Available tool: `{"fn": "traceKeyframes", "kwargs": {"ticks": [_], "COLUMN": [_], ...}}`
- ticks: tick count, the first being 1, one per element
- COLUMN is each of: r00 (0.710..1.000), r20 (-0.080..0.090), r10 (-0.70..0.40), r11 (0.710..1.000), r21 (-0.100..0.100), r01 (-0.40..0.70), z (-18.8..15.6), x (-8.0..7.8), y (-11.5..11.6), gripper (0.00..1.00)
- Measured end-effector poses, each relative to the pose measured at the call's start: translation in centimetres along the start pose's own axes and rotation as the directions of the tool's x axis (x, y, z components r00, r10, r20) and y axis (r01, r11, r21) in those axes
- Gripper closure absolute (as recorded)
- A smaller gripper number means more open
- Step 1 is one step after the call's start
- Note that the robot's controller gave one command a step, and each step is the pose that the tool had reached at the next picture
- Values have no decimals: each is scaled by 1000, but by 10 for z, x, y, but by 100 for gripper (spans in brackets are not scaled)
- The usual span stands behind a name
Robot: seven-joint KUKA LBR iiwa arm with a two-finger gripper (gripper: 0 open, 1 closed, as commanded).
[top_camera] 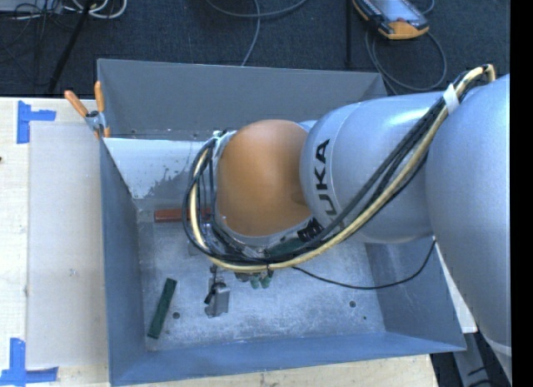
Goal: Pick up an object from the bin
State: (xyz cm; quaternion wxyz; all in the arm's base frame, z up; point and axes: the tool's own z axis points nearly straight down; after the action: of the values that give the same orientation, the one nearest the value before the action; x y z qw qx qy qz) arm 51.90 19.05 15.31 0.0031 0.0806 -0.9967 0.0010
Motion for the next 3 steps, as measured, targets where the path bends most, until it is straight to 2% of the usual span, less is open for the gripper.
{"fn": "traceKeyframes", "kwargs": {"ticks": [1,2,3], "r00": [916,993,783], "r20": [-1,5,19], "r10": [402,-115,-622], "r11": [916,993,783], "r21": [-2,-1,8], "r01": [-402,115,622], "z": [67,84,81], "x": [-8,-27,41], "y": [54,12,-5], "gripper": [0,0,0]}}
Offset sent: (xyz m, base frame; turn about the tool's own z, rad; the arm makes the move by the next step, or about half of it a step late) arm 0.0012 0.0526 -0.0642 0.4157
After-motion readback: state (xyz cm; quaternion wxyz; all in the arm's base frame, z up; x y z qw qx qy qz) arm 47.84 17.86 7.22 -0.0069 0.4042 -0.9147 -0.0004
